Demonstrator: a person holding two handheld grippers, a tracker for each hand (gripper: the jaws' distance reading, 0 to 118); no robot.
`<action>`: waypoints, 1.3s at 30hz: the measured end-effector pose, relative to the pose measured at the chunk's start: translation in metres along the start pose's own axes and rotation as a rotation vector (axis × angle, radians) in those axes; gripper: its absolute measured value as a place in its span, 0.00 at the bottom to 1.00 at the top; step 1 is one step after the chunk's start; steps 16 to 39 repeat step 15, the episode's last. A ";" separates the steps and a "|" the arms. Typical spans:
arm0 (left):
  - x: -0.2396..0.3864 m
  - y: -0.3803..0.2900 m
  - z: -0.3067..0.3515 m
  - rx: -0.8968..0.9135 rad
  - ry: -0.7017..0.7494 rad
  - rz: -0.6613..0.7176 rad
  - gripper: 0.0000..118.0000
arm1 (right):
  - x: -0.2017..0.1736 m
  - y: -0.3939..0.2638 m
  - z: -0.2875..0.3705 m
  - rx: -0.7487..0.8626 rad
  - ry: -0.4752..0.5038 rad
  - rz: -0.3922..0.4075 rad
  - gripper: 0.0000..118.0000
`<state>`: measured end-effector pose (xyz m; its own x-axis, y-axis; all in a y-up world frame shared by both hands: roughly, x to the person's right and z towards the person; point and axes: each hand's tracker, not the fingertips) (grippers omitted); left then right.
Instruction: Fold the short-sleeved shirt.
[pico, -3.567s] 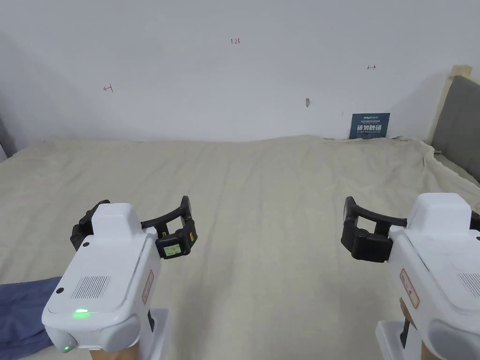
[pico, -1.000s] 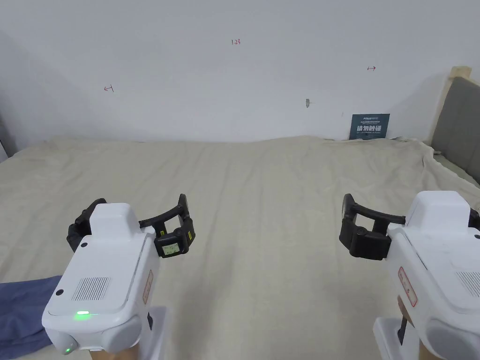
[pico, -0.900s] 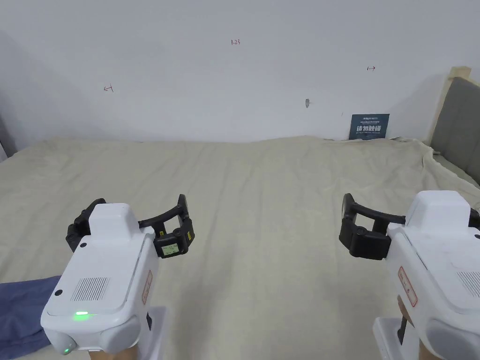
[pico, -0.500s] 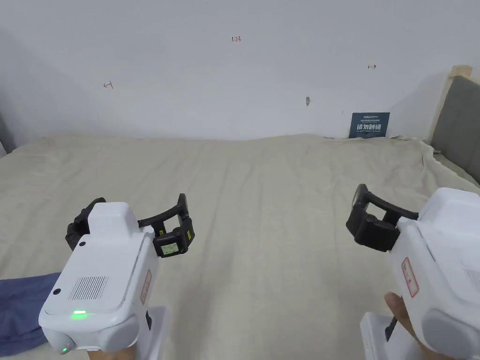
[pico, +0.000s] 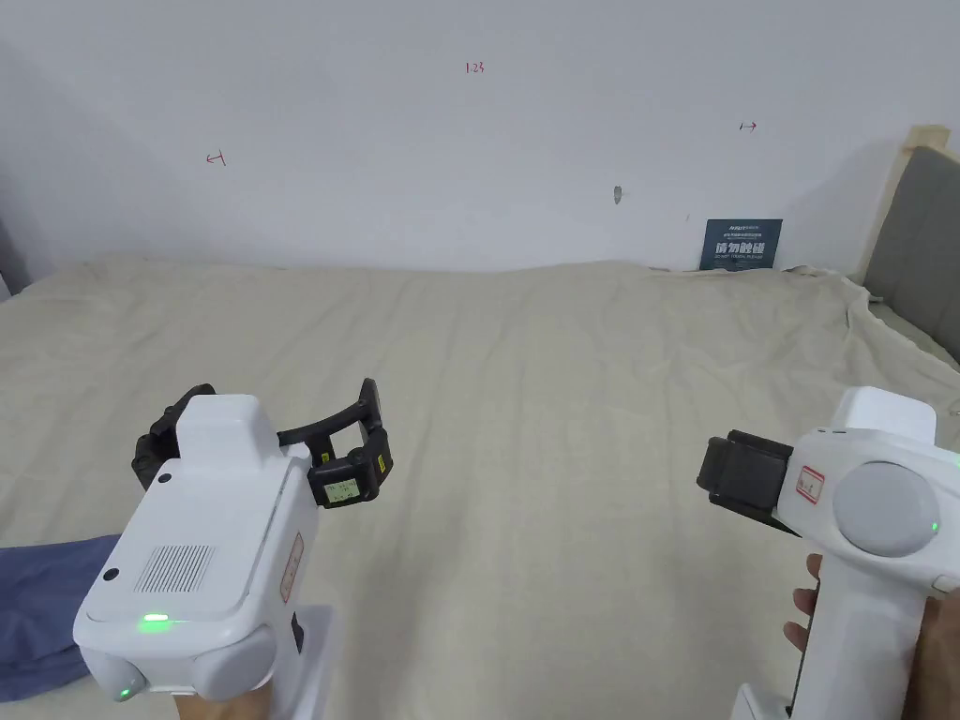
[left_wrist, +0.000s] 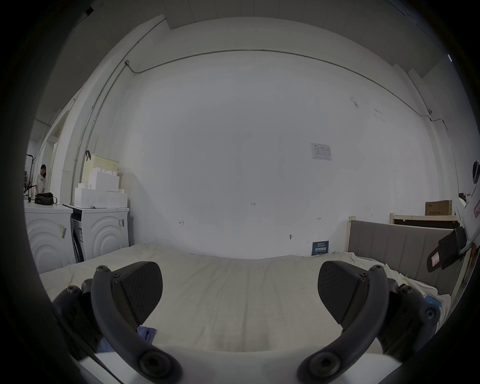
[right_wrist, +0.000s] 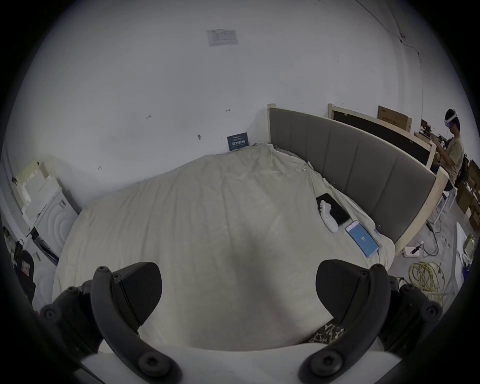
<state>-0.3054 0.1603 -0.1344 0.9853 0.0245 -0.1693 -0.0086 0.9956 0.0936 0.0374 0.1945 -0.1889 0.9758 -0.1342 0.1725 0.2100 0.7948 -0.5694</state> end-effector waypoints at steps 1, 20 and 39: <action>0.000 0.000 0.000 0.001 -0.001 0.000 1.00 | -0.001 0.001 0.000 0.002 -0.005 0.009 0.99; -0.001 0.002 0.000 0.002 -0.004 -0.002 1.00 | -0.017 -0.006 0.020 0.066 0.032 0.054 0.98; -0.001 0.002 0.000 0.002 -0.004 -0.002 1.00 | -0.017 -0.006 0.020 0.066 0.032 0.054 0.98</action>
